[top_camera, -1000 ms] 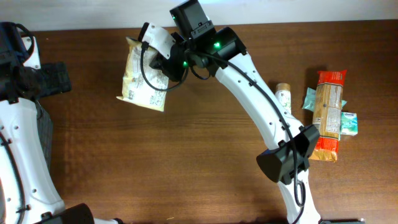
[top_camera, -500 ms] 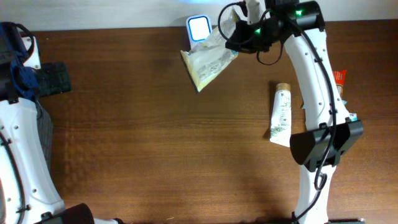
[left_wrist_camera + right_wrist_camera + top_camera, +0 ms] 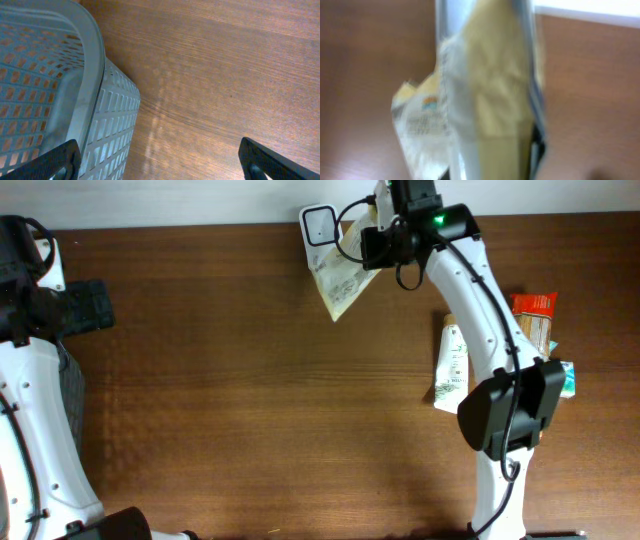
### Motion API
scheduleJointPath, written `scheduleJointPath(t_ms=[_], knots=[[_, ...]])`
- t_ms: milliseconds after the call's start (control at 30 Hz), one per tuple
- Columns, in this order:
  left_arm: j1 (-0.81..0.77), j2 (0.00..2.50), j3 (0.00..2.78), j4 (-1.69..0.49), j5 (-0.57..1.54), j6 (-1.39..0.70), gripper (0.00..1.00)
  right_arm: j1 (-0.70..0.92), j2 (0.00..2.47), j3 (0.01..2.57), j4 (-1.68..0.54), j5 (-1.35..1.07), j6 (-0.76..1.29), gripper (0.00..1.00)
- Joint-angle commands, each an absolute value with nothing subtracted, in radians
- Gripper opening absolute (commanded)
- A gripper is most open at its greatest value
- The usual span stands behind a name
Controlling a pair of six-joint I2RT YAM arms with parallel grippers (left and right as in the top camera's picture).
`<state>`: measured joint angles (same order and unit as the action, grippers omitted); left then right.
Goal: Scan the item barcode
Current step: 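Carry the snack bag right and drop it on the item pile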
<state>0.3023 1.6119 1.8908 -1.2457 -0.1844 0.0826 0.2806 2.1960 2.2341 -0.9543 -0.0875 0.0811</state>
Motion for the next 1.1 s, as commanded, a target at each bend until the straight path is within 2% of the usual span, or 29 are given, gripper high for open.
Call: scheduleJointPath(t_ms=[0, 200, 333, 933, 1067], knots=[[0.304, 1.600, 1.897, -1.245, -0.188, 0.083, 0.99, 0.376, 2.168, 2.223, -0.751, 0.338, -0.152, 0.04], [0.304, 1.600, 1.897, -1.245, -0.188, 0.083, 0.99, 0.454, 2.298, 2.199, -0.299, 0.625, -0.790, 0.04], [0.304, 1.600, 1.897, -1.245, -0.188, 0.083, 0.99, 0.462, 2.409, 2.199, -0.062, 0.677, -1.055, 0.04], [0.304, 1.600, 1.897, -1.245, -0.188, 0.083, 0.99, 0.480, 2.415, 2.195, -0.018, 0.640, -1.063, 0.04], [0.304, 1.600, 1.897, -1.246, -0.188, 0.083, 0.99, 0.470, 2.320, 2.195, -0.052, 0.630, -0.910, 0.04]])
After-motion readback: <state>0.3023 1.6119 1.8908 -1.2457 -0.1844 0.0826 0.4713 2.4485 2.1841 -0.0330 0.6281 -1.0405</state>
